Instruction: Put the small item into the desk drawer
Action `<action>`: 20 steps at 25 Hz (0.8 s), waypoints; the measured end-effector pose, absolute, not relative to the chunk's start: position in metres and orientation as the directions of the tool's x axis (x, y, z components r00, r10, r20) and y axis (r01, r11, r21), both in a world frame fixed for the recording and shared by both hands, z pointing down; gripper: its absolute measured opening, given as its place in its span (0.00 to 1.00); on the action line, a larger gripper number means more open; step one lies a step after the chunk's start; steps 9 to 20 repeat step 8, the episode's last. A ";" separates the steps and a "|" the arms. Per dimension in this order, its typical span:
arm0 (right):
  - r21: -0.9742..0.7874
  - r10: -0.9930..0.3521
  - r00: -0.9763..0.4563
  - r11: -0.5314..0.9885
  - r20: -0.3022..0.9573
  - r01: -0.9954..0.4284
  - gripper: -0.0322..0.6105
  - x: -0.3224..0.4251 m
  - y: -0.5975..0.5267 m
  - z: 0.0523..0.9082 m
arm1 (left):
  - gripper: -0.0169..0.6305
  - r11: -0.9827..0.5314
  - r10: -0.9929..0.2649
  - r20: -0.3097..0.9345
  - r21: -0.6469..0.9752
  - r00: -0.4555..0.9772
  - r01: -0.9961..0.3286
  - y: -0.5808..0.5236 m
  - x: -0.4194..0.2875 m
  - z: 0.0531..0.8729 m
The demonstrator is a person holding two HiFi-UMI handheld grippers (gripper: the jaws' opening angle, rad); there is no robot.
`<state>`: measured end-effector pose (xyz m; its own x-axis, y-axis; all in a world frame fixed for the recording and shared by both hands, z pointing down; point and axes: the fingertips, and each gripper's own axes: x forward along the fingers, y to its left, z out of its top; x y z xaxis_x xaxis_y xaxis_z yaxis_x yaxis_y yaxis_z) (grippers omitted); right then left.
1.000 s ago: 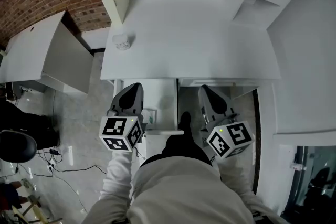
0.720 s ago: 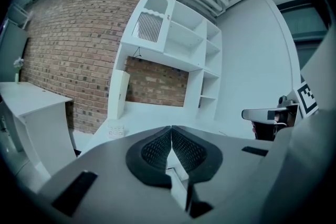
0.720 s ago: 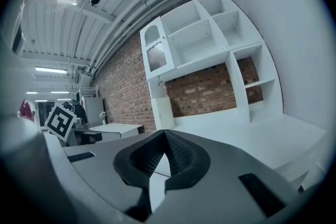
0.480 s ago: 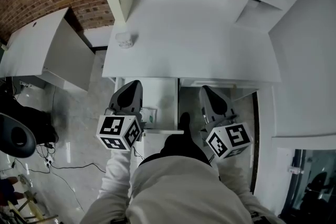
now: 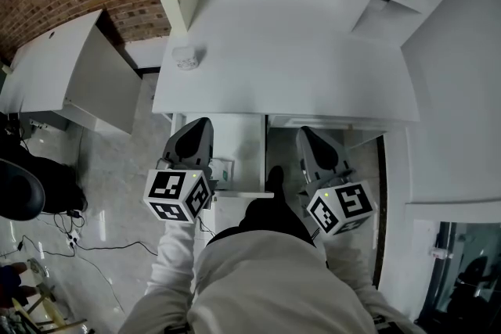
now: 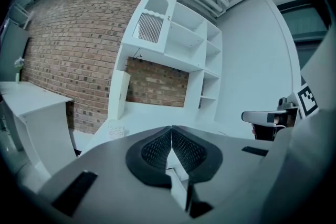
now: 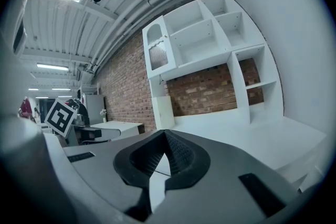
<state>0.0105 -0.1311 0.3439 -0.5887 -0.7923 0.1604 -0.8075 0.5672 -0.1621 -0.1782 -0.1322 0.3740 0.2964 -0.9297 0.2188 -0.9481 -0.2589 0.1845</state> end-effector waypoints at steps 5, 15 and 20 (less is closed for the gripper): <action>-0.170 -0.790 -0.591 0.568 0.160 -0.805 0.09 0.010 -0.135 0.345 | 0.06 -0.253 -0.929 0.227 0.188 0.292 -0.949 -0.134 -0.179 0.377; -0.170 -0.790 -0.593 0.569 0.159 -0.804 0.09 0.009 -0.138 0.346 | 0.06 -0.252 -0.929 0.227 0.188 0.291 -0.949 -0.137 -0.180 0.377; -0.170 -0.790 -0.593 0.569 0.159 -0.804 0.09 0.009 -0.138 0.346 | 0.06 -0.252 -0.929 0.227 0.188 0.291 -0.949 -0.137 -0.180 0.377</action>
